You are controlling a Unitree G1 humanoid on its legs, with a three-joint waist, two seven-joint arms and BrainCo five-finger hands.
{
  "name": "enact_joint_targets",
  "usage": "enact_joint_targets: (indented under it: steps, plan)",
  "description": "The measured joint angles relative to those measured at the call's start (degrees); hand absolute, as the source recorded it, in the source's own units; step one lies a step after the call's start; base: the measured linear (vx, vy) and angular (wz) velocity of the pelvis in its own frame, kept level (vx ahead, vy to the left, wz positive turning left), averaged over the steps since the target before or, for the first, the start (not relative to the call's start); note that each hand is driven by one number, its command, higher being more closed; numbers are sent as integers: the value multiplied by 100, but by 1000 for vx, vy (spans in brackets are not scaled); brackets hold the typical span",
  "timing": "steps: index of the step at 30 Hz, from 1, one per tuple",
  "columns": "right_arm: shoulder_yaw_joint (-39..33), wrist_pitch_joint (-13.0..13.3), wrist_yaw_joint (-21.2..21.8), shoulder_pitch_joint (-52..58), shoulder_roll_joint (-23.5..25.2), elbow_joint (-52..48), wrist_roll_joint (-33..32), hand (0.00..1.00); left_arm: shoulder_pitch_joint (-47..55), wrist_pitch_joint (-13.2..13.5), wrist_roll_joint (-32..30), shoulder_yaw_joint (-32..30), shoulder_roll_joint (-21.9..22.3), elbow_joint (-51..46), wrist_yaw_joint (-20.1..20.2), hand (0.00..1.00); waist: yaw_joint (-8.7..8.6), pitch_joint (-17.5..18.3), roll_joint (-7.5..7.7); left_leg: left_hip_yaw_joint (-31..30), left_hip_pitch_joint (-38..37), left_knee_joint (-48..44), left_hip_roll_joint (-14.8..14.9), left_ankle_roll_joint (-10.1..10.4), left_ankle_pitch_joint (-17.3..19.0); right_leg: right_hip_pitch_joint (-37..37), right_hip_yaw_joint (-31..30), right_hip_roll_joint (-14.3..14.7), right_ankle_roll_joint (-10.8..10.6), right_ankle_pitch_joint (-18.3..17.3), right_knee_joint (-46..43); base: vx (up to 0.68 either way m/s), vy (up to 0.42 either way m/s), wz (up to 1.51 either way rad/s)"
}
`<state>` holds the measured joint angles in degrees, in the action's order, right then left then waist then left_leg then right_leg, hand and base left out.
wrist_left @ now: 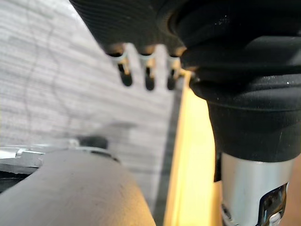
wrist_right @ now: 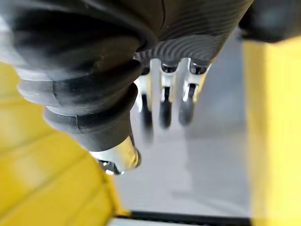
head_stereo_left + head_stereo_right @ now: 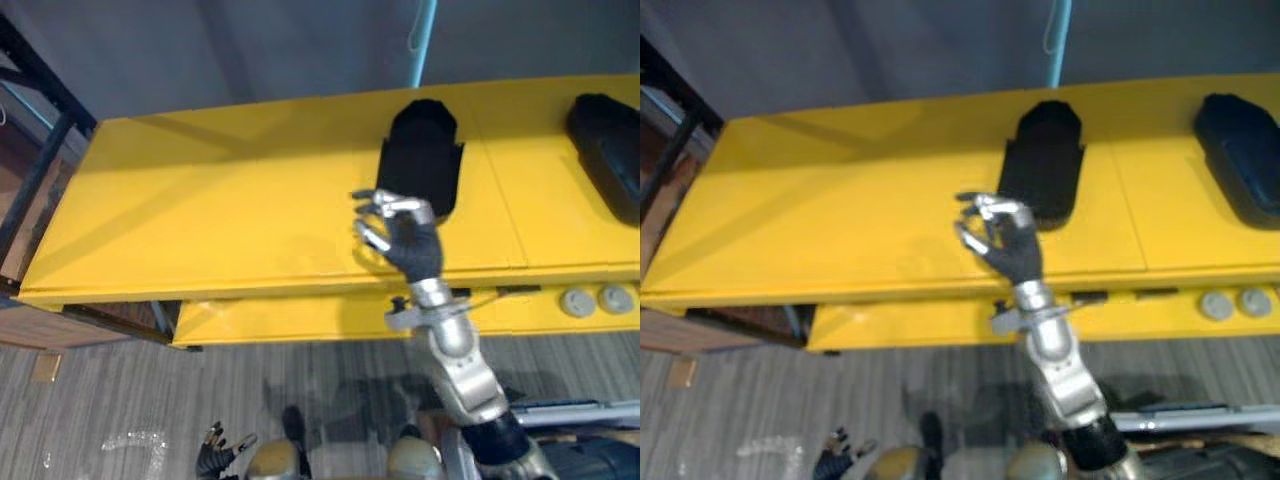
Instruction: Walk over and take plastic housings, then place them on the shelf
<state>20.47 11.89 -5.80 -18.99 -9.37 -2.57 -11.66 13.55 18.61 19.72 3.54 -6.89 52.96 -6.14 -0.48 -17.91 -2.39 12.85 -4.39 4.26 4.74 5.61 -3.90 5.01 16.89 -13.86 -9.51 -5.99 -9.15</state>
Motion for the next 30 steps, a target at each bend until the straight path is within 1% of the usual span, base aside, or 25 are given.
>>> enact_joint_targets:
  steps: [1,3,7,10,12,13,15,16,18,19,22,25,27,30]
  plan:
    - [41,-141,58,-169,65,286,-9,0,0,-8,1,3,1,-1,-9,0,16,6,-2,-14,-3,0,-6,-2,-2,34,20,0,-5,18,40,-18,17,7]
    - [186,-273,41,-362,138,633,14,0,-5,-40,-1,7,2,-1,-29,0,64,13,-4,-32,7,-1,-9,-8,-7,55,35,3,-8,38,81,-10,14,5]
    - [257,-444,-215,-622,325,1178,75,0,-6,-94,-1,10,5,-1,-39,0,131,20,-16,-135,48,-12,-30,-8,-23,114,161,-2,-9,39,117,3,7,15]
    - [134,-579,-489,-917,571,1808,176,0,-7,-170,-3,13,32,13,-36,0,174,71,-102,-139,48,18,-77,-18,-52,120,197,-19,-16,43,127,0,15,4]
    - [-14,-617,-710,-1014,696,2164,303,0,-4,-211,-8,29,83,19,-34,0,221,137,-216,-147,57,19,-103,-28,-60,123,217,-44,-24,47,132,-5,8,2]
    - [-17,-626,-771,-1031,707,2230,330,0,0,-211,-12,54,91,21,-37,0,232,150,-242,-151,58,19,-108,-32,-63,125,223,-49,-26,48,132,-13,11,4]
    - [-21,-738,-971,-1113,722,2394,367,0,3,-211,-55,139,115,23,-37,0,237,167,-320,-177,57,20,-125,-45,-85,152,277,-67,-39,55,132,-31,11,13]
    - [-64,-783,-1199,-1114,734,2453,468,0,3,-209,-55,172,116,14,-34,0,210,157,-361,-301,59,25,-134,-43,-110,217,356,-87,-42,53,132,-39,8,23]
    - [-158,-819,-1416,-1140,779,2555,582,0,5,-207,-54,185,147,8,-33,0,239,147,-403,-304,67,29,-131,-49,-132,211,369,-97,-43,52,110,-54,10,13]
    - [-255,-842,-1645,-1178,808,2629,609,0,5,-207,-54,194,172,2,-32,0,252,128,-447,-310,81,31,-137,-59,-153,191,370,-111,-46,54,82,-84,22,4]
    - [-387,-849,-1997,-1201,876,2660,821,0,28,-208,-54,238,176,-2,-19,0,266,148,-512,-319,162,36,-140,-79,-198,101,370,-120,-64,65,58,-68,17,3]
    - [-515,-878,-2279,-1276,898,2753,923,0,41,-210,-54,360,179,-3,3,0,263,127,-578,-321,162,37,-153,-84,-209,99,370,-134,-75,71,60,-53,17,0]
    - [-579,-948,-2391,-1291,897,2785,951,0,49,-210,-54,399,178,-3,5,0,263,122,-606,-319,161,37,-159,-85,-210,96,369,-142,-79,73,69,-21,11,0]
    - [-656,-965,-2527,-1306,900,2785,1027,0,53,-217,-54,424,178,-3,12,0,261,129,-622,-319,164,37,-165,-85,-210,96,368,-147,-84,77,68,0,0,0]
